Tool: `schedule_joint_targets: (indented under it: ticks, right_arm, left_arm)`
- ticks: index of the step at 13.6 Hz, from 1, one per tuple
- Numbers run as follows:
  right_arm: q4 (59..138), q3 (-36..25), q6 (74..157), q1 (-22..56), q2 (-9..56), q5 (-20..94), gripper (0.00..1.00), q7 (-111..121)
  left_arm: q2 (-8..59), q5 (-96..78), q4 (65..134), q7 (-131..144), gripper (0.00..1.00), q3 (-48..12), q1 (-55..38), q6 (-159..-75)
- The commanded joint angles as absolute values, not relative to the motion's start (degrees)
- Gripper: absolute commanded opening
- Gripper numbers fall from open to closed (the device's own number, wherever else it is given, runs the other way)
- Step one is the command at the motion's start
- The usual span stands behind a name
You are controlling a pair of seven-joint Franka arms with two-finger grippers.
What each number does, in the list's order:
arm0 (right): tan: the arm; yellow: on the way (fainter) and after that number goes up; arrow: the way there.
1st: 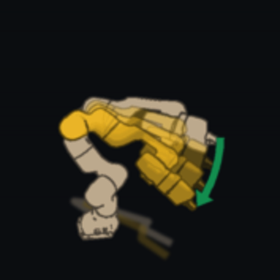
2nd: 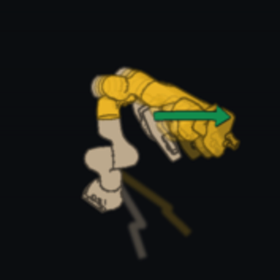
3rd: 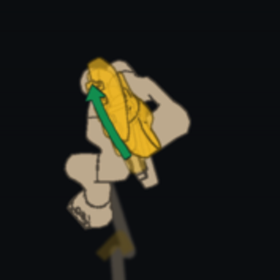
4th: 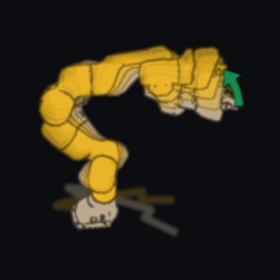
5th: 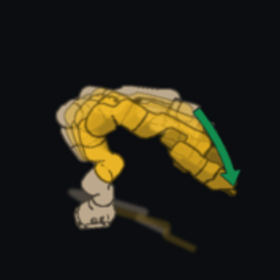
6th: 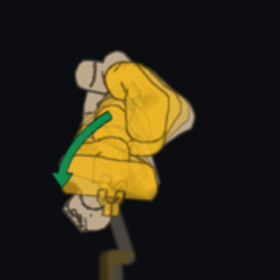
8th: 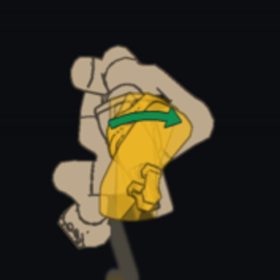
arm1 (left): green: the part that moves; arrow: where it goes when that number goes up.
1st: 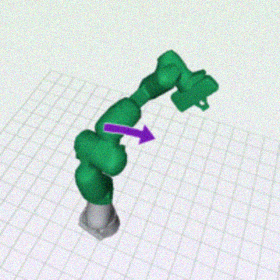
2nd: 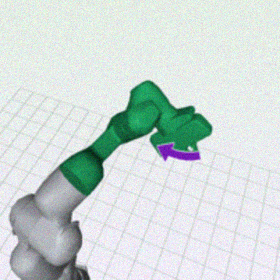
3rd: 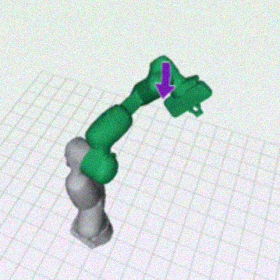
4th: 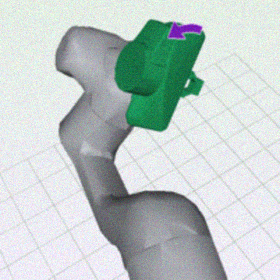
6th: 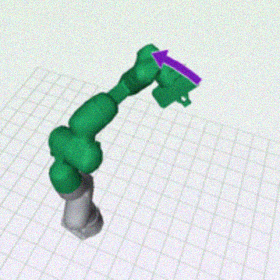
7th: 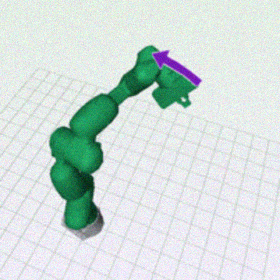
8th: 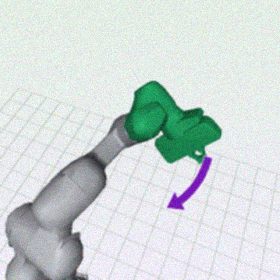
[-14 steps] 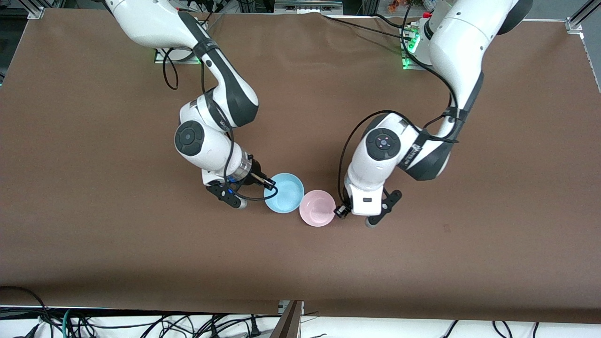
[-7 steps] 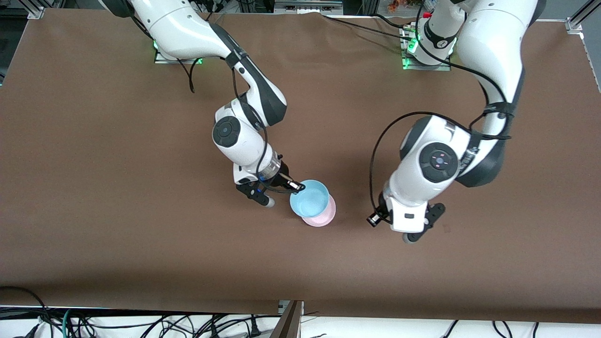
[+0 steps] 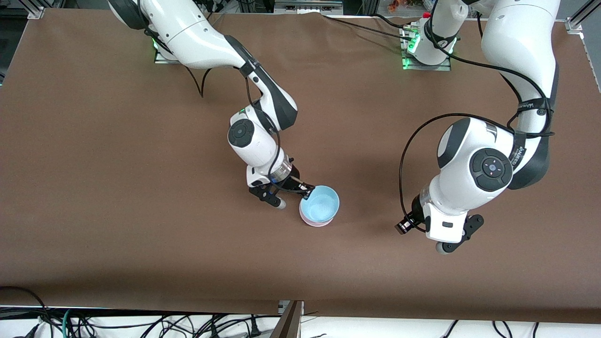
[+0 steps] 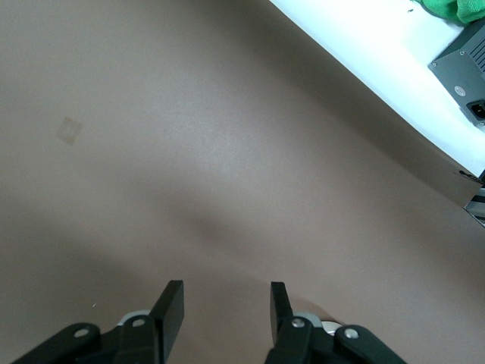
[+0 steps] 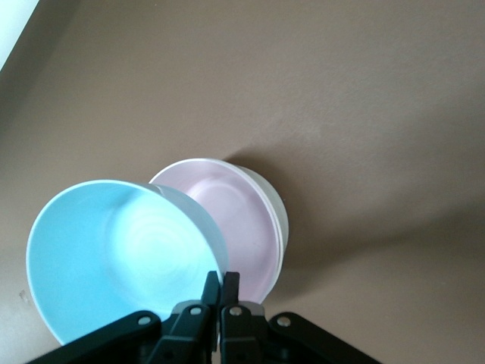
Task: Stack pink and blue bowls on white bowl
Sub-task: 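Open the right gripper to release the blue bowl on the stack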
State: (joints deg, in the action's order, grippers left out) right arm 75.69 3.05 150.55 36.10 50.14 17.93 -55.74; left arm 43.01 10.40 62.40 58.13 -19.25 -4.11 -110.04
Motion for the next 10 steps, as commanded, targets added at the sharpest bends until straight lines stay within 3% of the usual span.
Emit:
schedule_joint_targets:
  ticks: [1,10]
  right_arm:
    - [73.83,2.46,151.52,37.18,51.5,16.7,0.0,-56.95]
    - [74.79,2.2,151.0,36.91,51.06,7.04,0.0,-55.9]
  left_arm:
    - [41.31,8.97,62.58,55.21,0.54,-19.51,-3.25,-106.97]
    - [40.69,8.96,62.67,50.63,0.58,-19.34,-2.72,-104.41]
